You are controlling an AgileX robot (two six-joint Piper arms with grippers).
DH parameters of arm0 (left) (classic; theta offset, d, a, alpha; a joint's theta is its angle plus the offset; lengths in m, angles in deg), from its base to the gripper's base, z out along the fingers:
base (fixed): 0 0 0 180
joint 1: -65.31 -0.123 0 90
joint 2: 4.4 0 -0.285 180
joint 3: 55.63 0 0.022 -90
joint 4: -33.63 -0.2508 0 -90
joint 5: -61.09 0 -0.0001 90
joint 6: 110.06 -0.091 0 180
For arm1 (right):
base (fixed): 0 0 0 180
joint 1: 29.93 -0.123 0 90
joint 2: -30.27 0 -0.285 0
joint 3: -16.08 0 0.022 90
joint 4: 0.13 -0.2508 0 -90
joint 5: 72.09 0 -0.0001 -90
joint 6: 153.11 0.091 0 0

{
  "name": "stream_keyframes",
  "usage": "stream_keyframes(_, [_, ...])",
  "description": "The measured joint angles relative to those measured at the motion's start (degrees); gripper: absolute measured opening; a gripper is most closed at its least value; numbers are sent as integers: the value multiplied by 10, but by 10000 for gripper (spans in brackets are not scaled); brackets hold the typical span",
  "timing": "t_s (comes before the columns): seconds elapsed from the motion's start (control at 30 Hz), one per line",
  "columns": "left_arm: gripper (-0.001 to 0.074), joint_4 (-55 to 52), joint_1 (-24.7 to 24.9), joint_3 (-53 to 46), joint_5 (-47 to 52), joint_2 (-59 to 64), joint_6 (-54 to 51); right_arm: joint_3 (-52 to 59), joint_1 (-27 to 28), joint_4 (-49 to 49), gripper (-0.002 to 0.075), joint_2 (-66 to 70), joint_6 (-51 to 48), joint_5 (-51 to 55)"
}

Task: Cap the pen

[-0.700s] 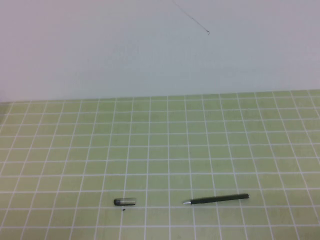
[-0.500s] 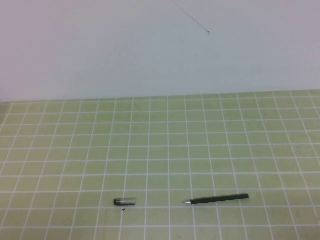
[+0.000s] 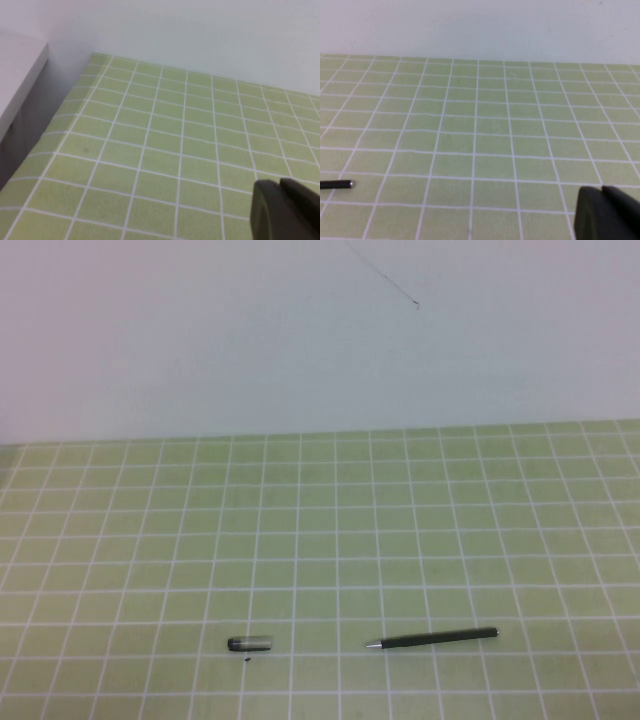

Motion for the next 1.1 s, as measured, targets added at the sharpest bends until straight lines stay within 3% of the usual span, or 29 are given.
stream_keyframes(0.57, [0,30,0,0,-5,0,-3,0,0,0,-1,0,0,0])
stream_keyframes(0.83, [0,30,0,0,-5,0,-102,0,0,0,-1,0,0,0])
stream_keyframes(1.1, [0,56,0,0,-6,0,-103,0,0,0,-1,0,-7,0])
